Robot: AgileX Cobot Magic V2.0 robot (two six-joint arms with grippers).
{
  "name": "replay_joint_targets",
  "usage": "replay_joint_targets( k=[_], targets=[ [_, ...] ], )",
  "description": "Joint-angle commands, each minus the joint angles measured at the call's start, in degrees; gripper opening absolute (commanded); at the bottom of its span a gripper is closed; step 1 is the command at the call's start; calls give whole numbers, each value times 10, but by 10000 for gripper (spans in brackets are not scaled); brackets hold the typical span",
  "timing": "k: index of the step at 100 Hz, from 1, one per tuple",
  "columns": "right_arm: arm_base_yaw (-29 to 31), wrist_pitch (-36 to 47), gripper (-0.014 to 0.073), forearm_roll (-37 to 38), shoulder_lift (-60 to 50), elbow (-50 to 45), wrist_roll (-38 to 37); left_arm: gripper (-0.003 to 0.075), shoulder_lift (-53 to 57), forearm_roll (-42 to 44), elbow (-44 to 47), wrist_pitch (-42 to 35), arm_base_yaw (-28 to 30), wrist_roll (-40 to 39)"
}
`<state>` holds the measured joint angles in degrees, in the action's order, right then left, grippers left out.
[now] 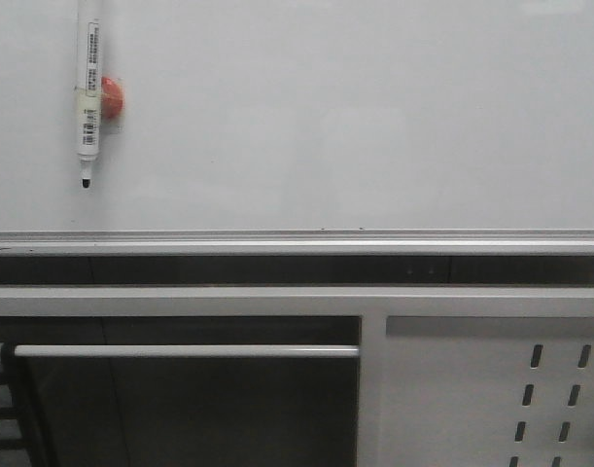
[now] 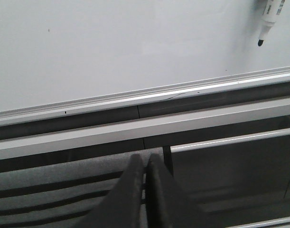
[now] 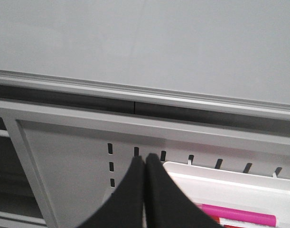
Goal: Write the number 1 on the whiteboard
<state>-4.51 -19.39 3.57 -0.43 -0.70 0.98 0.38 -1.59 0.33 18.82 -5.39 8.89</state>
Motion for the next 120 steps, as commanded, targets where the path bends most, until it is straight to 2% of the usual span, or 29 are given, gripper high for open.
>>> replay_joint_targets(
  k=[1,56,73,108,120],
  targets=[
    [5,11,-79,-5,-12,-16,2,-18,14,-1,13,-34,-3,0],
    [5,11,-79,-5,-12,-16,2,-18,14,-1,13,-34,-3,0],
    [5,54,-79,111,-12,-16,5,-18,14,9,13,-35,-3,0],
    [5,74,-79,113,-12,-16,5,-18,14,16,13,-47,-3,0],
    [5,114,-79,112,-12,-16,5,-18,14,8,13,-71,-3,-2]
  ],
)
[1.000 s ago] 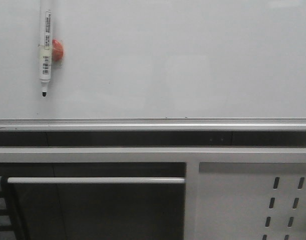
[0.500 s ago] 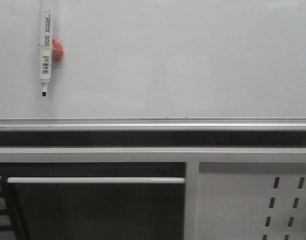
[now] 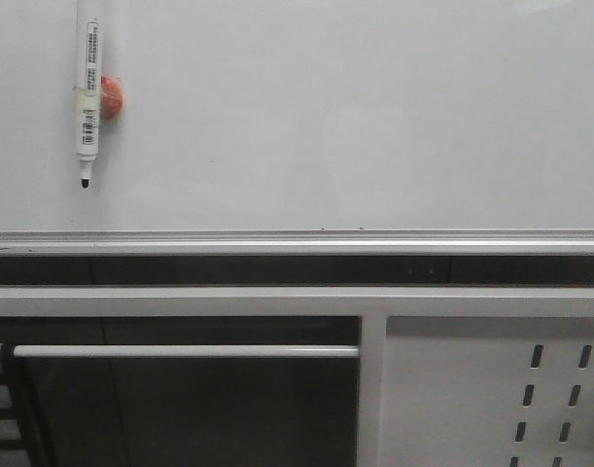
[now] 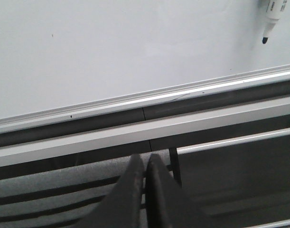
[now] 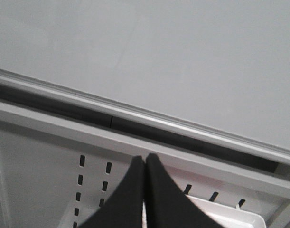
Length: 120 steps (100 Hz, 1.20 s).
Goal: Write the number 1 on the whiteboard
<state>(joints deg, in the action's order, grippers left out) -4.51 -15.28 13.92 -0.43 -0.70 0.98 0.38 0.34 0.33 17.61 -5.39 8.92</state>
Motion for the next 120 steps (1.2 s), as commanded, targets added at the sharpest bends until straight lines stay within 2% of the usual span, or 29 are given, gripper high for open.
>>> replay_joint_targets(
  k=[1,25,35,44,52,58,73,85,100,120],
  targets=[
    [5,78,-79,8,-12,-16,5,-18,14,-18,13,-60,-3,-2],
    [5,124,-79,8,-12,-16,5,-18,14,-50,13,-66,-3,-2],
    [5,153,-79,5,-12,-16,5,-18,14,-69,13,-112,-3,-2],
    [5,256,-79,-29,-12,-16,-5,-18,14,-87,13,-162,-3,-2],
    [5,347,-79,-58,-12,-16,-26,-18,14,-144,13,-157,-4,-2],
    [5,417,-79,-58,-12,-16,-26,-18,14,-148,13,-153,-4,-2],
    [5,570,-79,-58,-12,-16,-25,-18,14,-60,13,-199,-3,-1],
    [5,686,-79,-58,-12,-16,-25,-18,14,-52,13,-268,-3,-1],
    [5,792,-79,-58,-12,-16,-25,-18,14,-53,13,-323,-3,-1],
    [5,872,-79,-58,-12,-16,-25,-18,14,-70,13,-328,-3,-2]
  ],
)
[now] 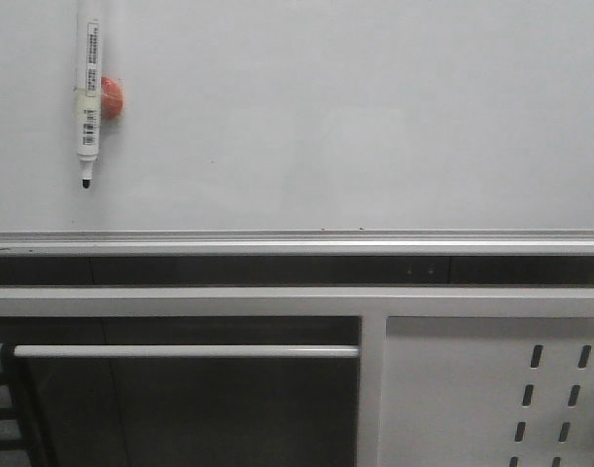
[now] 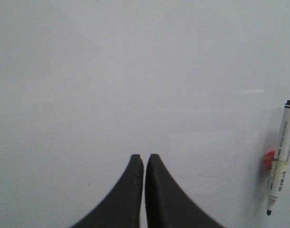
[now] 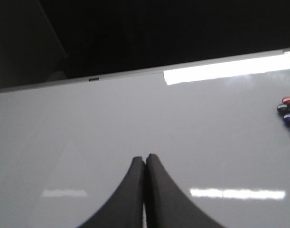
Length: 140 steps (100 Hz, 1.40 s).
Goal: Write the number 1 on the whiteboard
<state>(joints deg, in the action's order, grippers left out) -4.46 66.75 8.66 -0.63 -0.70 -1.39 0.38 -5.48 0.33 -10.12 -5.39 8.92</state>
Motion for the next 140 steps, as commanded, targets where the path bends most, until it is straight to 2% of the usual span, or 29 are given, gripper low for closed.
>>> replay_joint_targets(
  k=[1,11,18,25,31,35,38,42,47,53,64,82,97,123,140],
  targets=[
    [4,56,-79,-5,-10,-16,-1,-18,14,-12,13,-54,-3,-2],
    [4,86,-79,-6,-10,-16,-20,-18,14,-13,13,-65,-4,-2],
    [4,24,-79,-7,-10,-16,-25,-18,14,-19,13,-85,-4,-4],
    [4,-150,-79,-2,-10,-5,-73,-18,14,-23,13,-109,-5,-24],
    [4,-370,-79,-2,-10,15,-145,-18,14,-23,13,-135,-5,-57],
    [4,-521,-79,-2,-10,36,-165,-18,14,-23,12,-156,-5,-69],
    [4,-605,-79,-4,-10,51,-165,-18,14,-23,12,-170,-5,-70],
    [4,-677,-79,-21,-10,68,-171,-18,14,-23,9,-187,-5,-70],
    [4,-696,-79,-74,-10,82,-185,-18,14,-23,-1,-185,-5,-79],
    [4,-694,-79,-119,-10,94,-185,-18,14,-23,-21,-144,-5,-84],
    [4,-692,-79,-121,-10,97,-185,-18,14,-23,-61,-33,-5,-84],
    [4,-673,-79,-121,-10,97,-185,-18,14,-23,-99,8,-5,-89],
    [4,-645,-79,-121,-10,99,-185,-18,9,-23,-153,107,-5,-89],
    [4,-767,-79,-101,3,123,-176,-18,-38,-27,-268,230,-5,-78],
    [4,-857,-78,-101,45,191,-66,-18,-90,-40,-345,237,-5,-77]
  ],
)
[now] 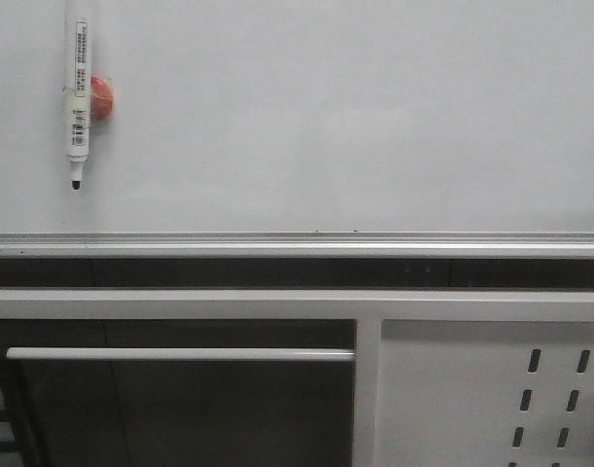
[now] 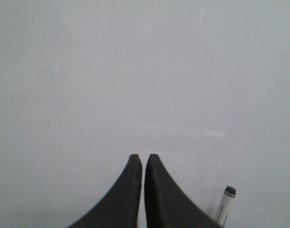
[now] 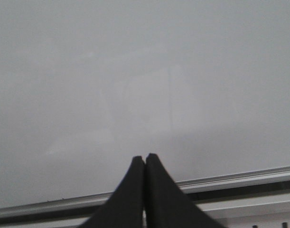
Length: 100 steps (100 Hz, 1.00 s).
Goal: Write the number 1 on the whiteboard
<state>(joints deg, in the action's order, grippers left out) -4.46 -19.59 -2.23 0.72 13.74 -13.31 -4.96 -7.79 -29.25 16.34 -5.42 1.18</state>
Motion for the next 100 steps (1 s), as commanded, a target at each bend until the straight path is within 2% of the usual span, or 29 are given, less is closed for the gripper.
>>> replay_joint_targets(
  k=[1,11,21,33,38,43,50,60,71,84,89,93,100],
  targets=[
    [4,5,-78,8,34,50,54,-18,-40,-20,-52,-24,-5,0],
    [4,-17,-78,8,78,95,57,-18,-92,-43,-98,21,-5,3],
    [4,-51,-78,12,131,147,57,-18,-146,-78,-132,63,-5,36],
    [4,-87,-78,22,195,214,58,-18,-188,-193,-159,59,-5,113],
    [4,-89,-78,22,215,236,69,-18,-199,-243,-162,42,-5,160],
    [4,-88,-78,22,231,253,83,-18,-206,-285,-162,32,-5,244],
    [4,-76,-78,22,244,268,93,-16,-211,-334,-161,34,-5,357],
    [4,-56,-79,22,252,269,96,14,-214,-413,-147,48,-5,478],
    [4,-48,-79,22,254,269,96,132,-214,-466,-118,63,-5,512],
    [4,-47,-79,22,254,269,96,381,-214,-496,-76,58,-5,512],
    [4,-47,-79,22,254,269,96,454,-214,-526,-59,45,-5,512],
    [4,-47,-79,22,254,269,96,487,-216,-551,-47,38,-5,512],
    [4,-47,-79,22,254,269,96,491,-221,-565,-32,35,-5,512]
  ],
)
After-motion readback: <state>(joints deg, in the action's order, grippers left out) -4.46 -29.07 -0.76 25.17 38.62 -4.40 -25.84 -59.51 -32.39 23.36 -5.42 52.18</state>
